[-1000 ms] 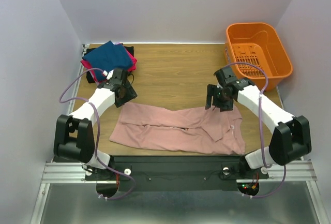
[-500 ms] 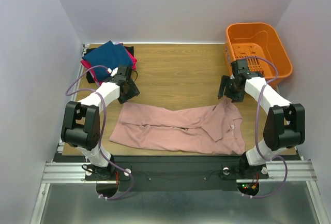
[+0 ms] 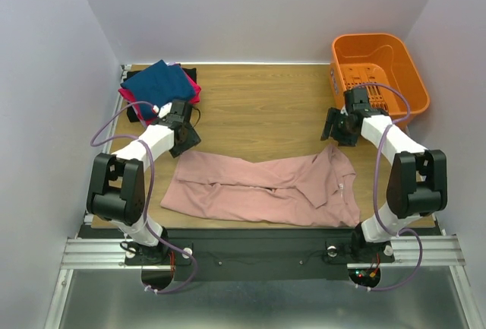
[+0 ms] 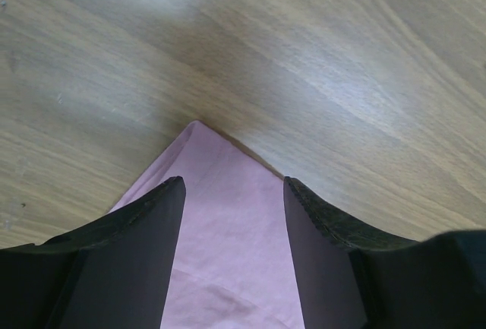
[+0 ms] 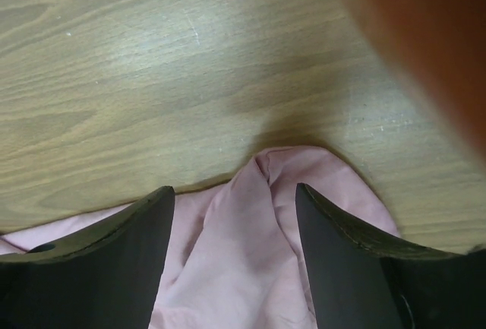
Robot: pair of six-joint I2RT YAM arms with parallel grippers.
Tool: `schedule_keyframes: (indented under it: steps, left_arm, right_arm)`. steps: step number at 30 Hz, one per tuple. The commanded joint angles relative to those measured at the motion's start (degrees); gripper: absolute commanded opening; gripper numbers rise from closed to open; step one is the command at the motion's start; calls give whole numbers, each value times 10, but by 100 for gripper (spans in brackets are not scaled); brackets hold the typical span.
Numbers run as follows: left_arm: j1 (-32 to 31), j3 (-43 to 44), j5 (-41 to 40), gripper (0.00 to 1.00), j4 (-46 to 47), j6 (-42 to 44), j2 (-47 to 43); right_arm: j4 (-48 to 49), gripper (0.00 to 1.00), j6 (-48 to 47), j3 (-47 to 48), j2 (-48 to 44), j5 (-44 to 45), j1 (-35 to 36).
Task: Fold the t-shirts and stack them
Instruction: Fold the tshirt
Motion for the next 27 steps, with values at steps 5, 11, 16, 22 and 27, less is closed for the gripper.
schedule_keyframes:
  steps: [5,11,16,22,27]
  left_arm:
    - [2,-29,-27,64,-6,-11,-17]
    - [2,-46,-28,63,5,-11,-8]
    - [2,-53,-25,49,17,-7,9]
    - [3,-59,-17,27,30,-2,29]
    - [5,-61,-11,8,35,2,35]
  right_arm:
    - [-20,70,-10,-56,-26,-45,0]
    - [-16,69,-9,-85,-44,-44,0]
    - [-3,68,2,-109,-44,-53,0]
    - [15,64,7,-133,-43,-62,0]
    - [22,62,7,-143,-37,-66,1]
